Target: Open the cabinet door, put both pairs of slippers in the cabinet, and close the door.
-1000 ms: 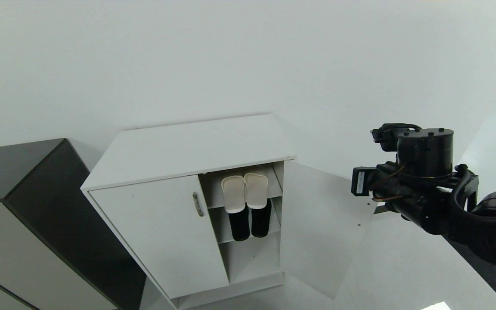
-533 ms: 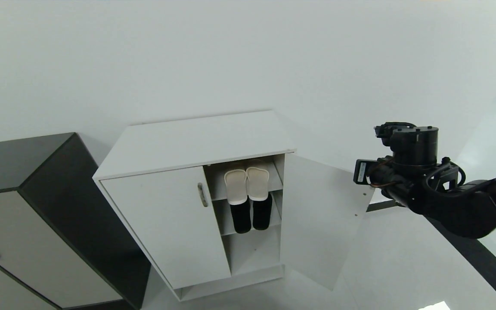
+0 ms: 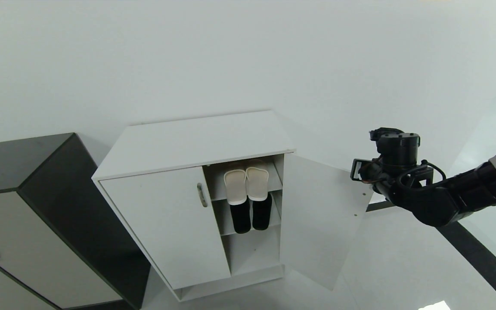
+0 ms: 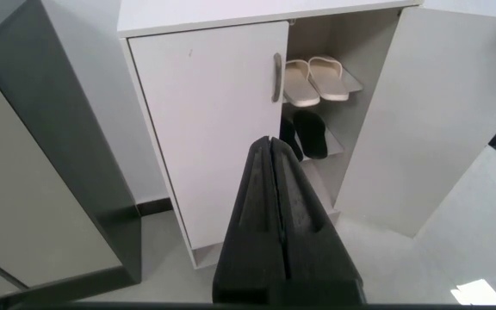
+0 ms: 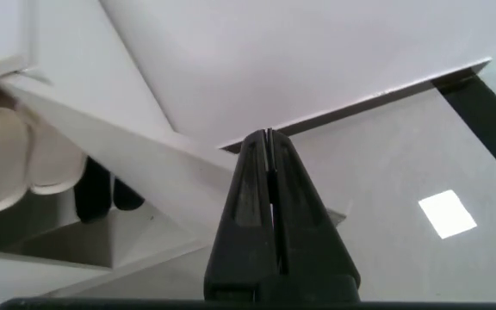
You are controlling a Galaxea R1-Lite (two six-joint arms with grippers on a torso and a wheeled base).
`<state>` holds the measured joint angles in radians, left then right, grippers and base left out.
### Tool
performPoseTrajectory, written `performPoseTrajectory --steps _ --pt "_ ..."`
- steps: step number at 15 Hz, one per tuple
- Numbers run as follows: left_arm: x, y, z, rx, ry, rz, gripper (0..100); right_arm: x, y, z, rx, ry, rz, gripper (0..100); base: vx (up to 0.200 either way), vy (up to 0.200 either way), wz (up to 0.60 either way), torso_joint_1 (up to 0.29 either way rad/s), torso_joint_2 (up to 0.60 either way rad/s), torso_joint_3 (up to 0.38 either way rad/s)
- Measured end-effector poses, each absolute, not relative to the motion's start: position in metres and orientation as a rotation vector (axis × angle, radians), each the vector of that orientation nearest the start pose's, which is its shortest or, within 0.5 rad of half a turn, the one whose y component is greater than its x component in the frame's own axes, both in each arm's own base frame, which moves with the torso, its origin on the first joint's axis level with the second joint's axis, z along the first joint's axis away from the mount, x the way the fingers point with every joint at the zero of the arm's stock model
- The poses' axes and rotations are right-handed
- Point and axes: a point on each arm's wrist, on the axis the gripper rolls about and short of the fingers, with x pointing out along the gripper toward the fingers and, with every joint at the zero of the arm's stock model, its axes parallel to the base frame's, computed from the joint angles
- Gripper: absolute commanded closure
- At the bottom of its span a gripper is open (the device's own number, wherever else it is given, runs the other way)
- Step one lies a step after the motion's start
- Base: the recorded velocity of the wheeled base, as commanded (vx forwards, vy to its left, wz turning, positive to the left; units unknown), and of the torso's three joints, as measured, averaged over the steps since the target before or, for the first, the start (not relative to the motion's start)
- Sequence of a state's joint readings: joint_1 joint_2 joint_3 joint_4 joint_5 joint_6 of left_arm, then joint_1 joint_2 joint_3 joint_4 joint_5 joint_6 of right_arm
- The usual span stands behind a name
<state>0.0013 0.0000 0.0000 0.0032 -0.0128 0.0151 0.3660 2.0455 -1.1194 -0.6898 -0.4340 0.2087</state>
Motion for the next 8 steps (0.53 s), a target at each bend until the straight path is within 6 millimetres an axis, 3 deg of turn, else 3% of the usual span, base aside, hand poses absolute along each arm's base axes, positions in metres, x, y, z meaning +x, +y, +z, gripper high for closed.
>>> performPoseTrajectory --steps 8 --pt "-0.023 0.000 0.075 0.015 0.003 -0.011 100 0.388 0.134 0.128 0.099 0.251 -0.105 100 0.000 0.000 0.00 0.000 0.00 0.000"
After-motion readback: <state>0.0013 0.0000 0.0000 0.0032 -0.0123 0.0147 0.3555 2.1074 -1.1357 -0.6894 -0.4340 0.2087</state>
